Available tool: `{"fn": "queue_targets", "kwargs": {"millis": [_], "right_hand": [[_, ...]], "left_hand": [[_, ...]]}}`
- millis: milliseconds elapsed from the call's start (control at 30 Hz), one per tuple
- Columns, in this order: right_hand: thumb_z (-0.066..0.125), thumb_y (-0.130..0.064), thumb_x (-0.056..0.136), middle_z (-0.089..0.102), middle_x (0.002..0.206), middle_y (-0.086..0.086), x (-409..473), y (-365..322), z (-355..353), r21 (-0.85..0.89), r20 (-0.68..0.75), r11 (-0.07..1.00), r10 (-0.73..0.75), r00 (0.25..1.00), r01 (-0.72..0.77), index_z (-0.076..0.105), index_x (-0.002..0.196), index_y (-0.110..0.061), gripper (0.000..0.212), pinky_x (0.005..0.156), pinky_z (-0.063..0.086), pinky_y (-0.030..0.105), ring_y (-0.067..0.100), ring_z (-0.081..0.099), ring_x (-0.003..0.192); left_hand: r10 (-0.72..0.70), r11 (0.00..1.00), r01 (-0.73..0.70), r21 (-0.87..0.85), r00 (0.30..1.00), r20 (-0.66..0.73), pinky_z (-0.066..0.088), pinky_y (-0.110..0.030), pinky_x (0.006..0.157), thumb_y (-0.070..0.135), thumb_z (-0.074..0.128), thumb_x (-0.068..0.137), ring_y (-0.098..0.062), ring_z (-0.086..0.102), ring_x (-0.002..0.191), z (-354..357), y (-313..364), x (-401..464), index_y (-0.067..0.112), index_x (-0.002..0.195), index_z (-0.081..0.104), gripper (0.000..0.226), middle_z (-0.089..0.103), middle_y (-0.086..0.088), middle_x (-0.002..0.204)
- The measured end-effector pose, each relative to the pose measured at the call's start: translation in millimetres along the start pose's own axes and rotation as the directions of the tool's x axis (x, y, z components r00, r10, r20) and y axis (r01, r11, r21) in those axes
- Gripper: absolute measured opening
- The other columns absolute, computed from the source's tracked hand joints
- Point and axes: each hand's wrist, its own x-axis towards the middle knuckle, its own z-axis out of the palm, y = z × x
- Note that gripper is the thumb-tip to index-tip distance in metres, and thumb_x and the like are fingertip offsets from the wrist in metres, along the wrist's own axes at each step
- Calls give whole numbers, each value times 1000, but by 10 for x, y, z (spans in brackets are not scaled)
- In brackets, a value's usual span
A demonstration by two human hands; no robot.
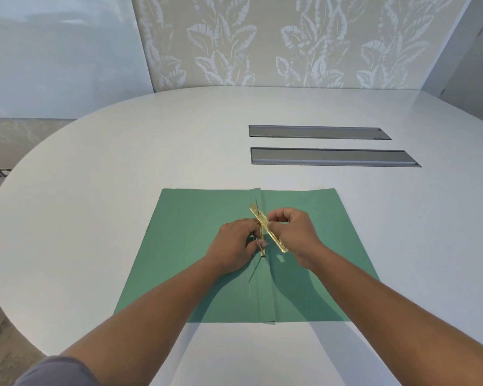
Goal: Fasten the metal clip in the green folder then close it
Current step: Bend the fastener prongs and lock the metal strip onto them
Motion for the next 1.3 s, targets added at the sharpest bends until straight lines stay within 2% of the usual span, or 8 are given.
{"fn": "queue_targets", "kwargs": {"millis": [233, 367, 633, 800, 967, 1067, 1167, 1300], "right_hand": [[73, -4, 83, 68, 104, -1, -62, 150, -33, -200, 85, 979, 68, 994, -50, 68, 110, -17, 30, 85, 61, 42, 21, 69, 98], [72, -2, 81, 66, 93, 7, -100, 115, -129, -233, 206, 967, 151, 967, -102, 59, 120, -18, 44, 68, 64, 39, 23, 71, 78], [74, 5, 82, 68, 97, 18, -204, 8, -224, -27, 275, 967, 250, 928, -253, 58, 122, -13, 47, 60, 57, 27, 22, 68, 71], [70, 9, 84, 75, 86, 21, -235, -40, -248, 187, 266, 927, 272, 925, -326, 60, 115, -6, 36, 55, 56, 27, 20, 65, 59], [69, 9, 86, 74, 92, 22, -259, -61, -226, 227, 266, 921, 255, 930, -318, 63, 110, 0, 26, 59, 59, 27, 19, 69, 61], [69, 9, 86, 75, 86, 16, -250, -67, -239, 234, 255, 925, 237, 937, -298, 66, 105, 3, 20, 59, 59, 27, 18, 71, 63], [68, 8, 88, 75, 77, 14, -225, -77, -265, 261, 220, 923, 228, 948, -283, 69, 97, 4, 10, 58, 58, 25, 17, 69, 61], [62, 10, 90, 72, 71, 15, -189, -88, -311, 340, 191, 899, 221, 956, -276, 71, 93, 7, 10, 59, 58, 25, 19, 67, 63]], "left_hand": [[-28, 999, 30, 15, 995, -101, 41, -33, 86, 45, 75, 84, -18, 41, 100, 44, -38, -50, 21, 102, 52, 38, 47, 6, 111], [-3, 999, 6, 52, 998, -62, 40, -37, 96, 44, 69, 88, -22, 45, 114, 47, -15, -48, 25, 122, 57, 40, 50, 4, 126], [-23, 996, 28, 88, 998, -52, 41, -34, 73, 42, 69, 88, -14, 51, 77, -44, 22, -36, 29, 80, 64, 16, 57, 16, 76], [-196, 979, 176, 102, 950, 244, 43, -26, 71, 24, 67, 84, -12, 63, 87, -255, 121, 103, 37, 77, 62, 14, 61, 20, 82], [-179, 922, 321, -217, 850, 496, 55, -31, 77, 19, 88, 72, -9, 70, 81, -481, 177, 76, 28, 83, 71, 22, 74, 13, 85], [-118, 856, 307, -416, 899, 421, 51, -26, 69, 14, 86, 79, -10, 66, 72, -490, 221, 53, 18, 84, 75, 13, 78, -3, 86], [-134, 761, 316, -567, 931, 339, 52, -32, 78, 10, 81, 84, -17, 65, 78, -406, 263, 30, 8, 88, 73, 9, 77, -14, 88], [-194, 618, 319, -719, 948, 254, 58, -32, 81, 12, 75, 90, -17, 69, 80, -235, 307, -8, 4, 92, 65, 13, 74, -13, 86]]}}
